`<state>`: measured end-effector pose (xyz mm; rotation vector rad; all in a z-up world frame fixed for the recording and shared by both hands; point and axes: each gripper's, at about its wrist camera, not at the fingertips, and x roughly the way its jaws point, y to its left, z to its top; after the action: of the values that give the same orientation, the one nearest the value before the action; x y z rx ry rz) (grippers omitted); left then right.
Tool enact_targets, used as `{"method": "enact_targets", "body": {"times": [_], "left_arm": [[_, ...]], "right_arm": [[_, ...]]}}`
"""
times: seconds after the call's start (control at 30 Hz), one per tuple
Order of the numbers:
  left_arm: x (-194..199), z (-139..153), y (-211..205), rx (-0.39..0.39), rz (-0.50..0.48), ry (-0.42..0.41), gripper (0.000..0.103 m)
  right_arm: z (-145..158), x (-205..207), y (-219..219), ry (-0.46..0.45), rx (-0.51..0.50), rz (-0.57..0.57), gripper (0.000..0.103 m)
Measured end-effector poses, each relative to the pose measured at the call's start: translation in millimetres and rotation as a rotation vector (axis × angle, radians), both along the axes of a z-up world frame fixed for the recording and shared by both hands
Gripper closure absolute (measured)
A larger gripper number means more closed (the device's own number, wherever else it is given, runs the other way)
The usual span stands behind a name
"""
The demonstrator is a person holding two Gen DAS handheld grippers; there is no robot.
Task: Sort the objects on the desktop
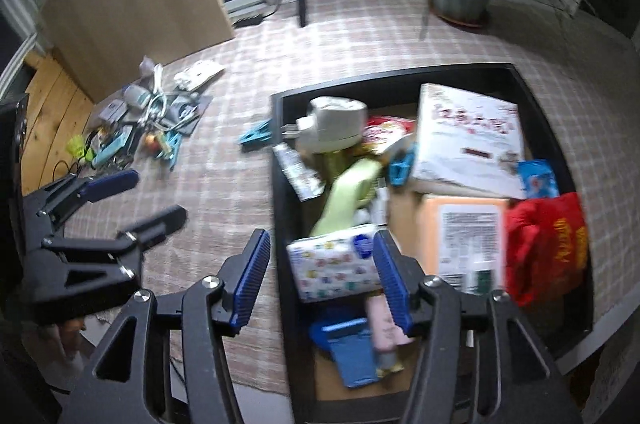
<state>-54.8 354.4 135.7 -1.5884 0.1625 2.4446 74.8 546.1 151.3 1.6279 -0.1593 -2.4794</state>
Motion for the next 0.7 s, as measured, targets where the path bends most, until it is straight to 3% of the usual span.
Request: {"method": "enact_targets", "body": {"times": [0.37,0.7], "left_arm": [[28,-23,-114,-0.003,0.210,-0.050,0.028],[60,-15,-181,0.057,0.323,-0.014,0.027]], "right_arm": [[-16,9,-73,0.002,-0.014,0.071,0.050],[-10,11,-134,0.048,-0.025,0.133,0.050]]}}
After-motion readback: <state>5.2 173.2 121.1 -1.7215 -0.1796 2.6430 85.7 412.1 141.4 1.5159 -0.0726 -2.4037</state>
